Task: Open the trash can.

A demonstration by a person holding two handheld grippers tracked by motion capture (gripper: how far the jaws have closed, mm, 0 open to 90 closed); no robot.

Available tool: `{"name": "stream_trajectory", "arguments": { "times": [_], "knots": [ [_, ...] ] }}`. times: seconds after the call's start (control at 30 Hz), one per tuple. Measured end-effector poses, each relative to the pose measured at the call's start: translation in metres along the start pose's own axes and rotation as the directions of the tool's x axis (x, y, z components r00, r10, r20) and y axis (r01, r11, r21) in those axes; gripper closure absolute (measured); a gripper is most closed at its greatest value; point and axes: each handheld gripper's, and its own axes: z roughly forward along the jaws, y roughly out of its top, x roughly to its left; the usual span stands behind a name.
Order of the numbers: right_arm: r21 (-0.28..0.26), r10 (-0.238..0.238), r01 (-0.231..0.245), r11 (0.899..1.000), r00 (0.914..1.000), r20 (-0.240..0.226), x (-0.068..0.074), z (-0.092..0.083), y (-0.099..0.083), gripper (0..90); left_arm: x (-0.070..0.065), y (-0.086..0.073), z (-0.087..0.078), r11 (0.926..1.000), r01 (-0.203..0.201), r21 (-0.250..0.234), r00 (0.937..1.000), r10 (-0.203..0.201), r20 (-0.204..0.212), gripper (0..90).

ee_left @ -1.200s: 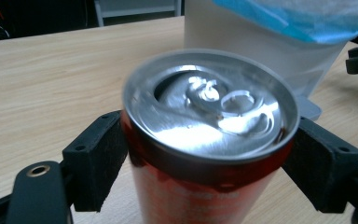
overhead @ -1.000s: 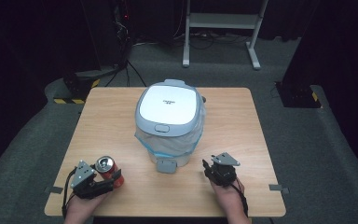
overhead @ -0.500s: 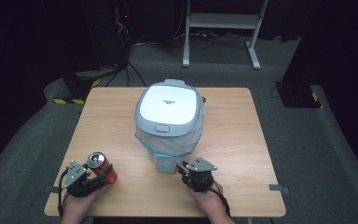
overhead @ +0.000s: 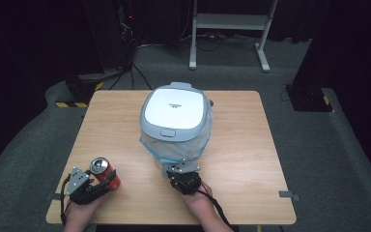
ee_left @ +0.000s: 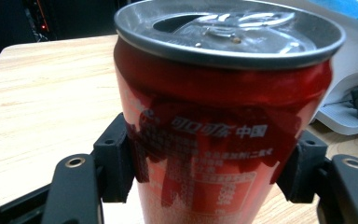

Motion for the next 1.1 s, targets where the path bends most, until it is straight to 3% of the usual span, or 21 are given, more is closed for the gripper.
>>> {"name": "stream_trajectory", "arguments": {
  "times": [0.13, 0.3, 0.6, 0.77, 1.1],
  "knots": [
    [0.005, 0.031, -0.031, 0.999, 0.9995, -0.002, -0.012, -0.006, -0.003, 74.3, 0.0, -0.001, 0.0, 1.0, 0.0, -0.003, 1.0, 0.0, 0.002, 33.6],
    [0.021, 0.015, -0.016, 1.0, 0.9995, 0.028, -0.017, -0.013, -0.006, 73.6, -0.001, -0.002, 0.0, 1.0, 0.0, -0.003, 1.0, 0.0, 0.001, 33.6],
    [0.02, 0.052, -0.054, 0.998, 0.9966, 0.064, -0.03, -0.022, -0.012, 69.9, -0.001, -0.004, 0.0, 1.0, 0.004, -0.008, 1.0, -0.004, 0.007, 33.6],
    [0.0, 0.038, -0.038, 0.999, 0.999, 0.025, -0.023, -0.021, -0.011, 66.7, -0.001, -0.006, 0.001, 0.9998, 0.014, -0.013, 0.9998, -0.014, 0.011, 33.5],
    [-0.015, -0.002, 0.003, 1.0, 0.9991, 0.043, -0.015, -0.016, -0.017, 64.8, -0.001, -0.009, 0.002, 0.9997, 0.022, -0.007, 0.9997, -0.022, 0.01, 33.5]
  ]
}}
